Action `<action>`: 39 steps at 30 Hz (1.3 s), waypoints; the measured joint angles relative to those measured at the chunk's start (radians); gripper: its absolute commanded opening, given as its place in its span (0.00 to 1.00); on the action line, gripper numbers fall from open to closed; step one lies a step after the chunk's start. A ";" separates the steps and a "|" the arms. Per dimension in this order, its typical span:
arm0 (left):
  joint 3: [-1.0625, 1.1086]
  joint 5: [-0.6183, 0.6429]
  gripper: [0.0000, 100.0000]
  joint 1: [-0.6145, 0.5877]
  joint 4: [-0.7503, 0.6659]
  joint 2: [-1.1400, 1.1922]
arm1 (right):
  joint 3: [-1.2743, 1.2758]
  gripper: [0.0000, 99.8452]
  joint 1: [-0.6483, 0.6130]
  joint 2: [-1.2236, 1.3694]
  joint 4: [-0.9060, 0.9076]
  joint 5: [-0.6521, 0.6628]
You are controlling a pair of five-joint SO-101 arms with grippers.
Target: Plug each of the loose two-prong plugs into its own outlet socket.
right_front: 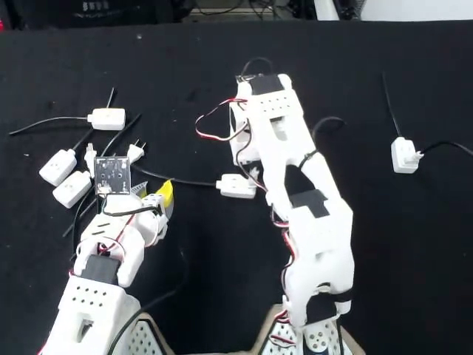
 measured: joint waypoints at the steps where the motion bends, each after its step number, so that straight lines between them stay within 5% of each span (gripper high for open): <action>1: 0.000 0.000 0.16 0.000 0.000 0.000 | -0.012 0.01 0.000 0.011 0.000 0.000; 20: 0.000 0.000 0.16 0.002 0.000 0.000 | -0.110 0.01 0.000 0.135 0.002 -0.003; 26: 0.000 0.000 0.16 0.002 0.000 0.000 | -0.132 0.25 -0.002 0.137 0.002 -0.003; 30: 0.000 0.000 0.16 0.002 0.000 0.000 | -0.132 0.21 -0.005 0.130 0.002 0.008; 39: 0.000 0.000 0.16 0.002 0.000 0.000 | -0.132 0.16 -0.103 -0.121 0.002 0.318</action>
